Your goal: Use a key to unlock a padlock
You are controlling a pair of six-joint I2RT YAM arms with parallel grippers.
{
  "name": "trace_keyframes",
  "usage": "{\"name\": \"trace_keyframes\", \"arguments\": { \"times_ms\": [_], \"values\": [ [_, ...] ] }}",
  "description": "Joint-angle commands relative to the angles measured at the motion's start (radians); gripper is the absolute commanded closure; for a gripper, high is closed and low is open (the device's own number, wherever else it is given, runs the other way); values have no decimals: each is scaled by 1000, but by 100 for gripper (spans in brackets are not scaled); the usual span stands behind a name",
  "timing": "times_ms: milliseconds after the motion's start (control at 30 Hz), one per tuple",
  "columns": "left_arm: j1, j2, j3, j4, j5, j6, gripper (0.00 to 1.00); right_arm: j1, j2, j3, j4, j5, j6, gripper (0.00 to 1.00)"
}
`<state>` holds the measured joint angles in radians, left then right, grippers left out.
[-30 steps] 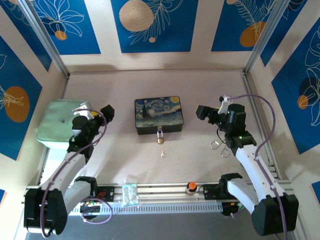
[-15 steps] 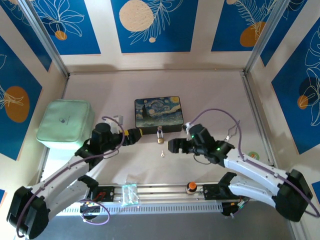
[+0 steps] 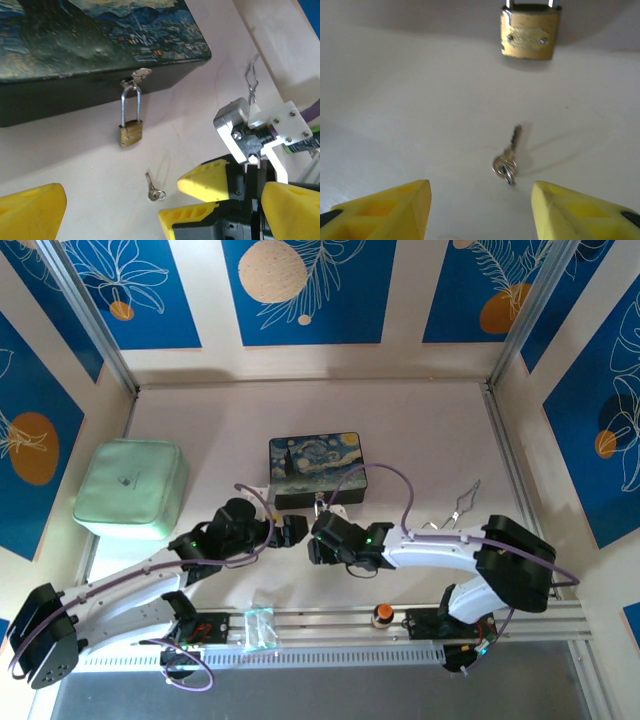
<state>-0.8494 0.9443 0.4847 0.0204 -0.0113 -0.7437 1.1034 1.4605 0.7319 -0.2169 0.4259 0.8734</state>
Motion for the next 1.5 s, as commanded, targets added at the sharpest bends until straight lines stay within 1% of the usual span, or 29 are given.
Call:
{"name": "trace_keyframes", "arguments": {
  "times_ms": [0, 67, 200, 333, 433, 467, 567, 667, 800, 900, 1033, 1100, 1167, 1200, 1300, 1367, 1467],
  "values": [
    [-8, -16, -21, 3, -71, -53, 1, 6, 47, 37, -19, 57, 44, 48],
    [-8, -31, -47, 15, -89, -85, 1, 6, 61, 40, -39, 71, 51, 51],
    [-9, -57, -64, 10, -114, -97, 1, 3, 79, 32, -59, 81, 69, 55],
    [-8, -80, -67, -18, -161, -107, 1, -5, 79, 0, 14, 44, 85, 60],
    [-8, -97, -83, -10, -183, -113, 1, -3, 105, 28, -18, 52, 79, 61],
    [-8, -98, -84, -11, -184, -114, 1, 3, 119, 49, -49, 70, 77, 63],
    [-8, -95, -84, -12, -178, -117, 1, 27, 139, 78, -105, 123, 92, 63],
    [-8, -93, -89, -9, -180, -124, 1, 32, 157, 87, -128, 143, 109, 63],
    [-9, -93, -101, 6, -182, -131, 1, 40, 193, 106, -154, 149, 105, 64],
    [-8, -91, -103, 5, -185, -132, 1, 52, 204, 107, -157, 138, 116, 69],
    [-8, -91, -108, 12, -201, -141, 1, 82, 233, 108, -175, 134, 125, 71],
    [-8, -89, -113, 24, -209, -147, 1, 87, 250, 102, -186, 120, 133, 74],
    [-8, -86, -116, 32, -213, -152, 1, 86, 238, 68, -152, 106, 134, 75],
    [-9, -84, -116, 35, -213, -153, 1, 84, 223, 42, -120, 96, 126, 77],
    [-8, -75, -121, 43, -214, -158, 1, 59, 163, -45, -13, 52, 95, 85],
    [-8, -68, -127, 54, -215, -162, 1, 34, 125, -97, 52, 20, 79, 94],
    [-8, -38, -127, 46, -227, -171, 1, 4, 77, -153, 115, -5, 52, 96]
  ]
}}
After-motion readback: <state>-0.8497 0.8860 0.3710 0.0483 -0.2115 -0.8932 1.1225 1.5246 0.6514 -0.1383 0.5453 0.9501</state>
